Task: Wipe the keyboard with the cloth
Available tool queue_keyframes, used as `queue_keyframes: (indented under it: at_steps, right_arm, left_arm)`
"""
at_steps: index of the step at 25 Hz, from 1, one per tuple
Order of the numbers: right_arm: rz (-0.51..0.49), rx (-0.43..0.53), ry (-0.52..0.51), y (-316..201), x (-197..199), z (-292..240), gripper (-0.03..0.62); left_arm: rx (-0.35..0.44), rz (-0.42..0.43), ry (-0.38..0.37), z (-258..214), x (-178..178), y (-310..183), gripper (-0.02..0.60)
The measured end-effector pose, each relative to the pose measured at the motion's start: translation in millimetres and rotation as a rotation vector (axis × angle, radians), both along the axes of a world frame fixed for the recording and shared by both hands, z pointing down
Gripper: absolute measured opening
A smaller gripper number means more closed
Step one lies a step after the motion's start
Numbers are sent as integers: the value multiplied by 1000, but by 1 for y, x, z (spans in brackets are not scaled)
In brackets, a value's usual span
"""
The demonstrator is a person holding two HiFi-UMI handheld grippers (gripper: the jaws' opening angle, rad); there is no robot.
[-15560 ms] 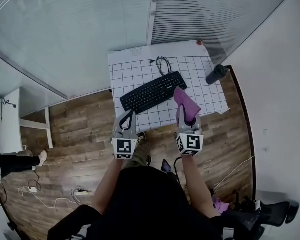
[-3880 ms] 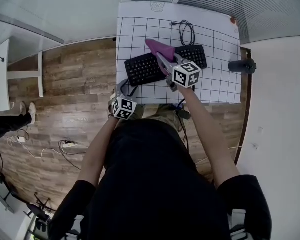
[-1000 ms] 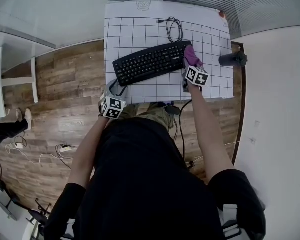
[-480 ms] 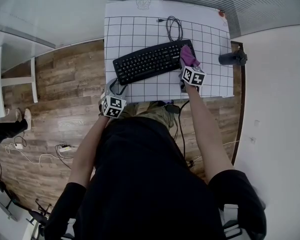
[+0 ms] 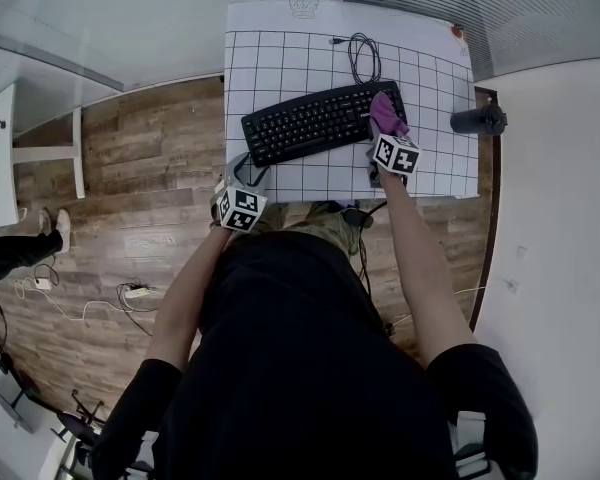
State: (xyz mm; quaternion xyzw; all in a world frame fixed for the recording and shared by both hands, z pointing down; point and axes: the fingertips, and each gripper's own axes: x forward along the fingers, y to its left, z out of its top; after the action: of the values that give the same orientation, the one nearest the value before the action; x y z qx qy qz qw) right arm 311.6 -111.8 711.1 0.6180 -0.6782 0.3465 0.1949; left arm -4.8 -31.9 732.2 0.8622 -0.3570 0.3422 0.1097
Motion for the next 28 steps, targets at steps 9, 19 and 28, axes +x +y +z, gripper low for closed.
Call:
queue_keyframes:
  at_steps: [9,19,28]
  right_arm:
    - [-8,19,-16,1,-6,-3,46]
    - [-62,17,-36,4,-29,-2,46]
    - [-110,11,-33,8,-46,0,46]
  left_arm:
    - [-1,2,3,-1,-1,0,218]
    - [1,3,5,-1,-1,0,218]
    - [-3,6,7,0,-1,1,218]
